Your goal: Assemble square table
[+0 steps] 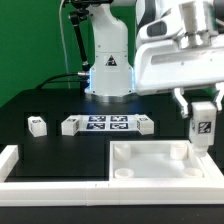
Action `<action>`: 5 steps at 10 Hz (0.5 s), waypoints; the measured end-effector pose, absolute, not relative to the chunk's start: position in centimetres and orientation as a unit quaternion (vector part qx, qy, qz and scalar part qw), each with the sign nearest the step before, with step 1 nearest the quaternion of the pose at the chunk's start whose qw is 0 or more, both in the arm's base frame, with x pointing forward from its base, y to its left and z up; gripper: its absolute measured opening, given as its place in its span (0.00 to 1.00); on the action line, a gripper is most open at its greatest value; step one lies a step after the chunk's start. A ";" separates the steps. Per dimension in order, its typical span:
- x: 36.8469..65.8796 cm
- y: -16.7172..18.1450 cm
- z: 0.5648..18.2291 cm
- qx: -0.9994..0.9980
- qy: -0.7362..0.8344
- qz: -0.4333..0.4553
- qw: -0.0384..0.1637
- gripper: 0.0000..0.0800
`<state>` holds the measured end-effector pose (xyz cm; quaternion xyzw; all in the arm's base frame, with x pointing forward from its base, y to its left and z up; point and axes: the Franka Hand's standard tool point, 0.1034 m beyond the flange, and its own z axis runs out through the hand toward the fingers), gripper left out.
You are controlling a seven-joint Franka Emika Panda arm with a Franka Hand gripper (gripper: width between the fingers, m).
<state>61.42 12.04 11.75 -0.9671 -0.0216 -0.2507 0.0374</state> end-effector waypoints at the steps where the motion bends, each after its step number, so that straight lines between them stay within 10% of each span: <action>1: 61.9 11.9 11.9 -0.966 -0.020 -0.254 0.037 0.36; 5: 61.7 11.7 10.1 -0.969 -0.022 -0.245 0.033 0.36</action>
Offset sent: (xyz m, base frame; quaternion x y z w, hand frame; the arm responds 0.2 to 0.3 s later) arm 0.0021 -0.0016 -0.0125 -0.0006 0.0174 0.0029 0.9998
